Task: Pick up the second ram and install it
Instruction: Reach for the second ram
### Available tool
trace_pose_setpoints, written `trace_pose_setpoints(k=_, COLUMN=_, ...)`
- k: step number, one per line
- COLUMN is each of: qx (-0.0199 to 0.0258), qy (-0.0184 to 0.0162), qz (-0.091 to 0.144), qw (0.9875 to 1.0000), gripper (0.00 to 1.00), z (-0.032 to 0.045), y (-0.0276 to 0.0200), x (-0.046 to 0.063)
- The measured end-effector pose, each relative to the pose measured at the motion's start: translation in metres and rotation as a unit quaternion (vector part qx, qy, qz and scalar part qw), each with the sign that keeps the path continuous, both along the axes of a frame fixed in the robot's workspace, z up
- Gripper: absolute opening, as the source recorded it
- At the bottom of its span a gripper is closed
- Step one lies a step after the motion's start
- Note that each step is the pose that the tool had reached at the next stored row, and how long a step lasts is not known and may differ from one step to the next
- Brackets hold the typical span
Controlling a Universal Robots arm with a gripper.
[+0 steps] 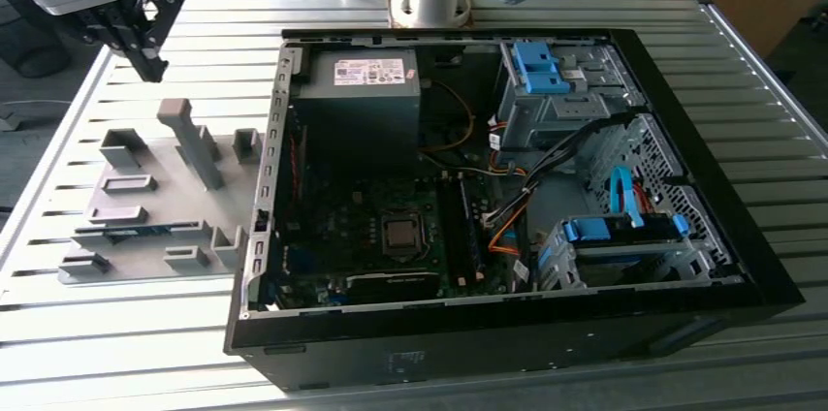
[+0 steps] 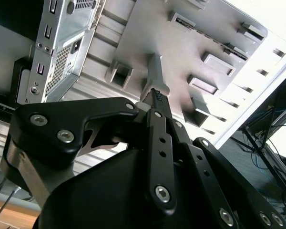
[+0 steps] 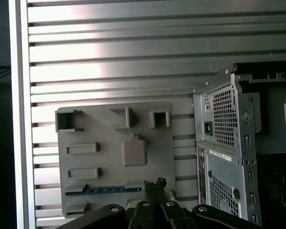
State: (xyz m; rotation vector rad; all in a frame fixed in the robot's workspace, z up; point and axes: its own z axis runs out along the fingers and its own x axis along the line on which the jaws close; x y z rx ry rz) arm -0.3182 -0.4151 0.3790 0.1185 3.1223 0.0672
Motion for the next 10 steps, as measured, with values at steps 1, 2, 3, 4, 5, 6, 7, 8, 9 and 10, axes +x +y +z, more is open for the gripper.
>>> trace_pose_setpoints(k=1, qx=0.0, qy=0.0, qz=0.0, qw=1.0, gripper=0.1, z=0.0, y=-0.001, x=-0.0016)
trace_pose_setpoints(k=2, qx=0.0, qy=0.0, qz=0.0, qw=1.0, gripper=0.1, z=-0.0001, y=-0.0016, x=-0.0031)
trace_pose_setpoints(k=3, qx=0.0, qy=0.0, qz=0.0, qw=1.0, gripper=0.1, z=0.0, y=-0.002, x=-0.0044)
trace_pose_setpoints(k=4, qx=0.0, qy=0.0, qz=0.0, qw=1.0, gripper=0.1, z=-0.0001, y=-0.0024, x=-0.0056)
trace_pose_setpoints(k=5, qx=0.0, qy=0.0, qz=0.0, qw=1.0, gripper=0.1, z=-0.0001, y=-0.0025, x=-0.0067)
trace_pose_setpoints(k=6, qx=0.0, qy=0.0, qz=0.0, qw=1.0, gripper=0.1, z=-0.0001, y=-0.0026, x=-0.0076)
trace_pose_setpoints(k=7, qx=0.0, qy=0.0, qz=0.0, qw=1.0, gripper=0.1, z=-0.0001, y=-0.0026, x=-0.0082)
trace_pose_setpoints(k=8, qx=0.0, qy=0.0, qz=0.0, qw=1.0, gripper=0.1, z=-0.0001, y=-0.0027, x=-0.0084)
trace_pose_setpoints(k=9, qx=0.0, qy=0.0, qz=0.0, qw=1.0, gripper=0.1, z=-0.0001, y=-0.0026, x=-0.0084)
trace_pose_setpoints(k=10, qx=0.0, qy=0.0, qz=0.0, qw=1.0, gripper=0.1, z=-0.0001, y=-0.0026, x=-0.0084)
